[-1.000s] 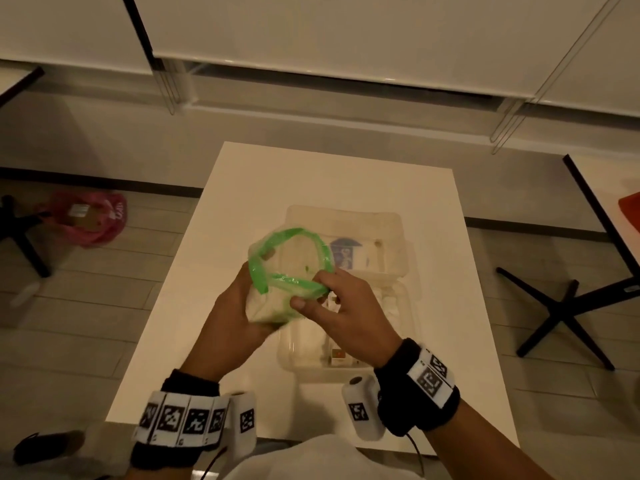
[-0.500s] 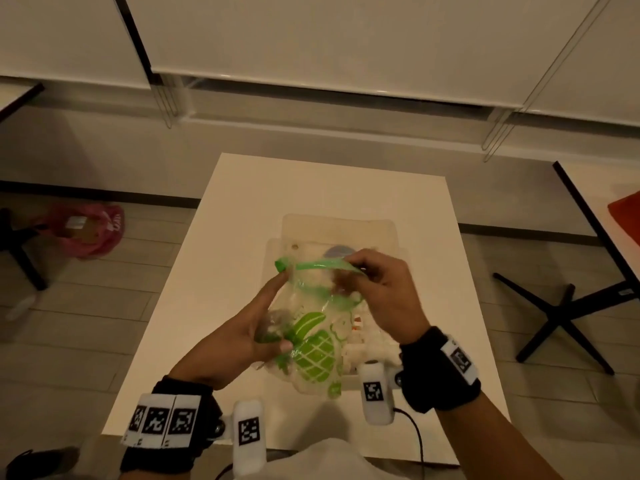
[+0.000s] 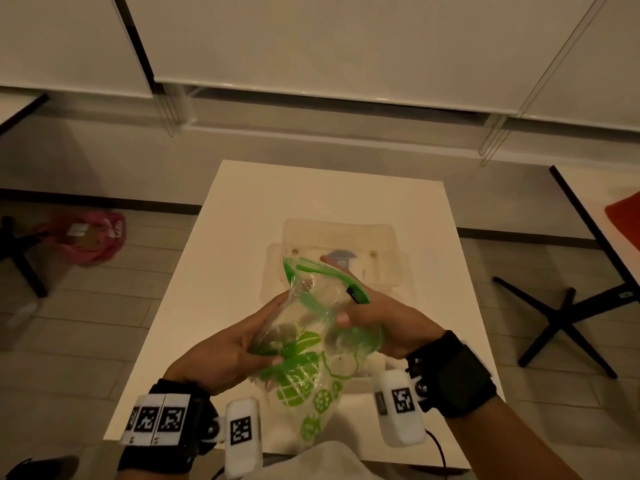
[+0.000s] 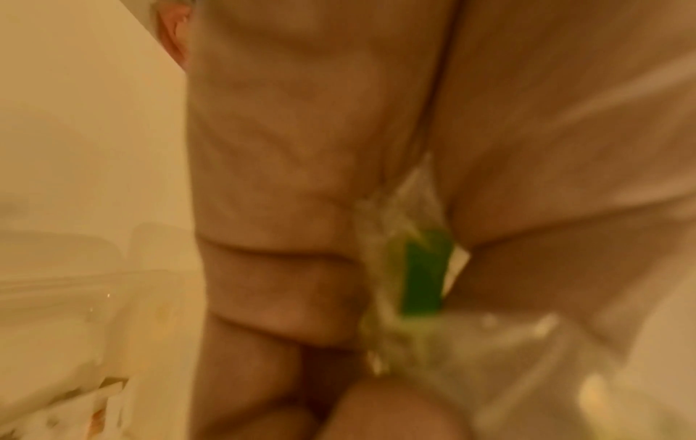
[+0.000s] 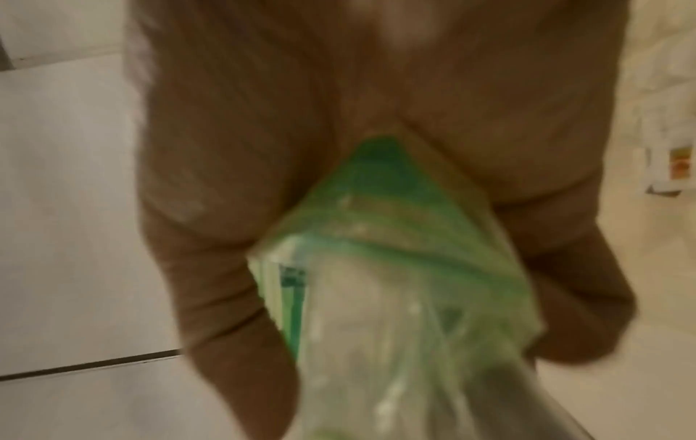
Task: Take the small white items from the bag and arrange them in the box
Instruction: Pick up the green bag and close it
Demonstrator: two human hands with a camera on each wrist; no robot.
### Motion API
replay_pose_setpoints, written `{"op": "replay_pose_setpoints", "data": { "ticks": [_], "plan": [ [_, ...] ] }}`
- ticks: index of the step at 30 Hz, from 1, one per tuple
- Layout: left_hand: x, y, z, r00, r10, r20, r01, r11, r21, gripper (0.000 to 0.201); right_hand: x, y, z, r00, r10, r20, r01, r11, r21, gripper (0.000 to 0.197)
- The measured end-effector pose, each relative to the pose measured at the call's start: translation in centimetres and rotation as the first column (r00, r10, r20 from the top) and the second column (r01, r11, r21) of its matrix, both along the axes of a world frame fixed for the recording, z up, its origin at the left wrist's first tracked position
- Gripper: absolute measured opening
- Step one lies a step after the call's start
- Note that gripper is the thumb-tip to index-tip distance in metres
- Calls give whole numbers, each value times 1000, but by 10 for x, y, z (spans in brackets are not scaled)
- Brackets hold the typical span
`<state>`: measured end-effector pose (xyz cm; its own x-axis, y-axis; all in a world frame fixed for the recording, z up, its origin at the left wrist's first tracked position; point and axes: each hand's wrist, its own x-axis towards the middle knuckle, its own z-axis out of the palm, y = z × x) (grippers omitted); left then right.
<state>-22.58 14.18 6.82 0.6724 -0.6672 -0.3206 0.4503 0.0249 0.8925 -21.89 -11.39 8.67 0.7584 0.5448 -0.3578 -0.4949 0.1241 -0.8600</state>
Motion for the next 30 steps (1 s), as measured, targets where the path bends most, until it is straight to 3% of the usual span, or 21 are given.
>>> {"op": "replay_pose_setpoints", "data": {
  "ticks": [3,6,8,9,10,12,13,15,17,19,21,22,24,25,26,28,29,30],
  "plan": [
    [1,3,3,998,-44,45,42,999,29,94,-2,-4,2,999,-37,24,36,999,6,68],
    [6,8,6,989,-71,131,57,992,112,84,1,-6,8,953,-244,179,271,952,-143,16],
    [6,7,8,973,7,230,-54,979,197,72,2,-4,5,886,-388,256,442,872,-211,21],
    [6,4,9,935,88,343,-185,948,260,66,1,-3,3,847,-439,299,514,819,-256,27],
    [5,0,10,847,180,500,-371,874,315,59,1,-2,1,810,-481,334,574,767,-287,29],
    [-1,-12,19,567,319,760,-698,676,236,42,0,1,0,756,-550,355,648,703,-292,30],
    [-5,-20,25,476,356,804,-754,635,166,34,-1,3,1,737,-583,341,671,690,-271,29],
    [-13,-34,30,462,340,819,-752,640,158,33,-2,9,7,725,-628,285,687,693,-219,26],
    [-15,-45,25,554,316,770,-718,650,250,47,-3,16,14,753,-640,155,658,738,-149,25],
    [-14,-54,27,717,397,573,-620,739,264,65,-5,24,20,813,-582,-4,581,811,-65,24],
    [-12,-61,26,824,461,328,-506,860,63,73,-9,35,26,893,-440,-95,439,898,-34,23],
    [-12,-65,26,843,470,261,-478,877,-37,73,-11,41,25,922,-370,-118,369,929,-28,25],
    [-14,-72,28,807,543,233,-526,840,-135,67,-14,49,23,948,-304,-95,297,952,-78,26],
    [-13,-75,28,763,612,208,-593,790,-155,58,-15,53,20,949,-315,-14,309,938,-154,25],
    [-11,-77,29,711,688,149,-665,726,-178,49,-16,55,17,940,-316,128,340,903,-264,22],
    [-5,-77,31,627,779,-11,-763,611,-209,43,-20,56,14,846,-263,463,483,747,-457,18],
    [-3,-75,30,596,799,-80,-793,569,-219,45,-23,56,13,790,-248,561,554,680,-480,25],
    [0,-72,30,574,807,-138,-811,536,-235,47,-27,56,12,781,-230,581,560,670,-487,45]
  ]
}}
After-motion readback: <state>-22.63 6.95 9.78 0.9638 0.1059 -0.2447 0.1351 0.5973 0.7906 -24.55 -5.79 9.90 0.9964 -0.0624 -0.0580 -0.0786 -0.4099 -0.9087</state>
